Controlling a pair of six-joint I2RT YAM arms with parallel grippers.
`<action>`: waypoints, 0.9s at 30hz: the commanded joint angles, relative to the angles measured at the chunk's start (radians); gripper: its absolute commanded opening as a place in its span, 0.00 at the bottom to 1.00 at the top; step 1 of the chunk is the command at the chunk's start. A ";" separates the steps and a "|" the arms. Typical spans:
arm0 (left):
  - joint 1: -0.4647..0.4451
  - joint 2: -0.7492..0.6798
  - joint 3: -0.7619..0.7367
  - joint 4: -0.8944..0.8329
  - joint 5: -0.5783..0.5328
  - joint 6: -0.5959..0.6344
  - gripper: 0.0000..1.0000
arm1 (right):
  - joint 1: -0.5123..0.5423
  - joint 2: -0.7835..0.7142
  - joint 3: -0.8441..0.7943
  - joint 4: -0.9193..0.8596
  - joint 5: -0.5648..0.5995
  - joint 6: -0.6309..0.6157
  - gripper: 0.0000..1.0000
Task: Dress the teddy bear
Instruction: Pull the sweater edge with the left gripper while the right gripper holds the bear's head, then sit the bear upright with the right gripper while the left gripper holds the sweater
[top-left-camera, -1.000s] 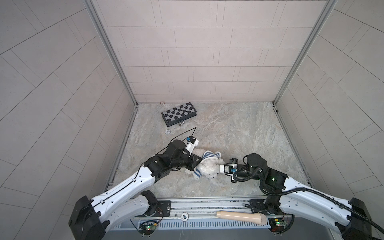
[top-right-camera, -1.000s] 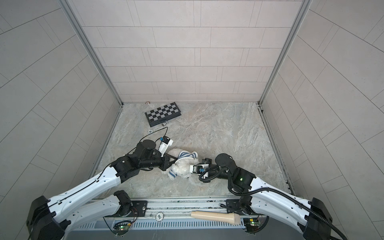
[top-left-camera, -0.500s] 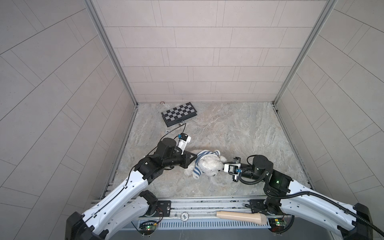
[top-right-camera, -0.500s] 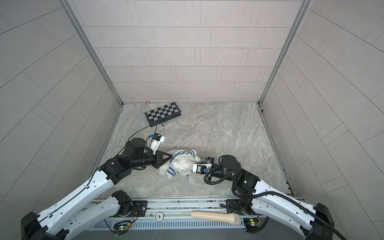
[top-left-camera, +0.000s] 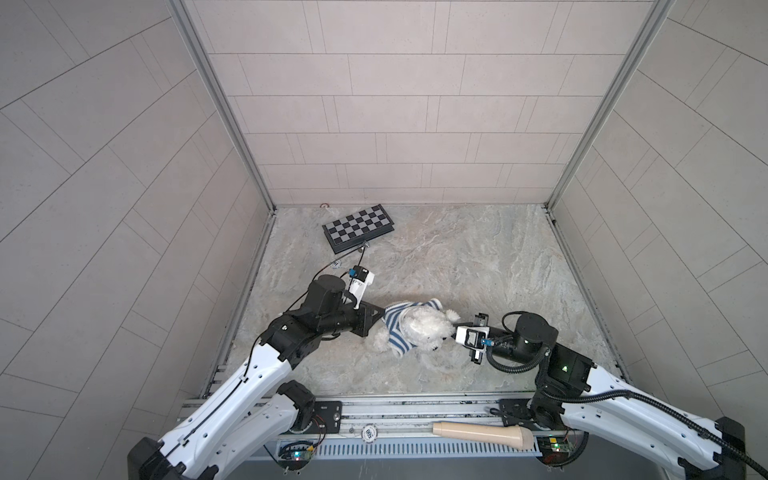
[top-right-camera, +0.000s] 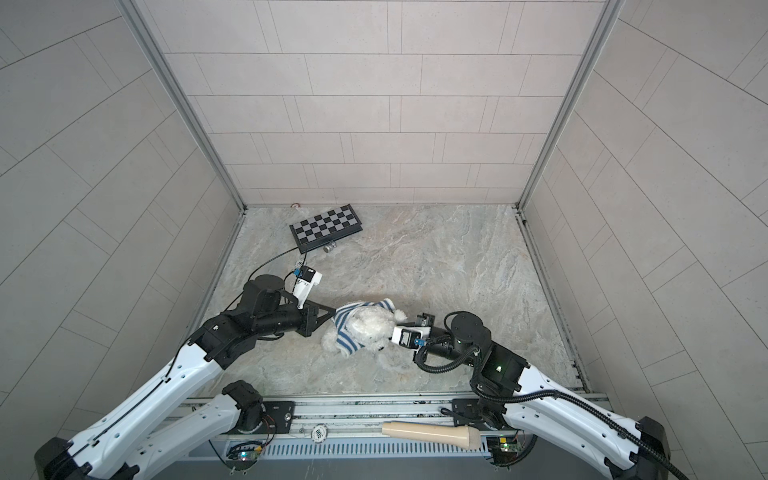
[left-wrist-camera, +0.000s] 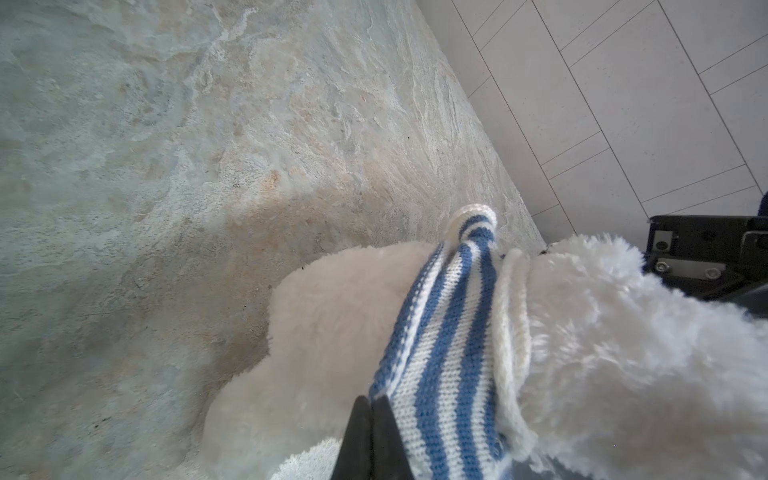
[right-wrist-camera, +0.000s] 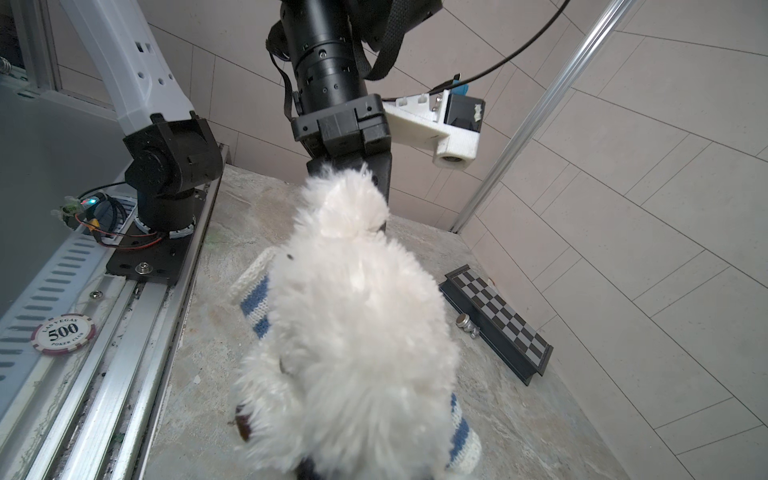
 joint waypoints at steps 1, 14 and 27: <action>0.008 0.000 0.029 -0.060 -0.093 0.035 0.00 | -0.001 -0.006 0.002 0.029 0.007 0.000 0.00; -0.025 -0.055 -0.034 0.085 0.086 -0.117 0.00 | 0.033 0.126 0.243 -0.076 0.154 0.109 0.00; 0.037 -0.003 -0.013 0.061 -0.032 -0.077 0.00 | 0.060 0.268 0.463 -0.128 0.272 0.421 0.00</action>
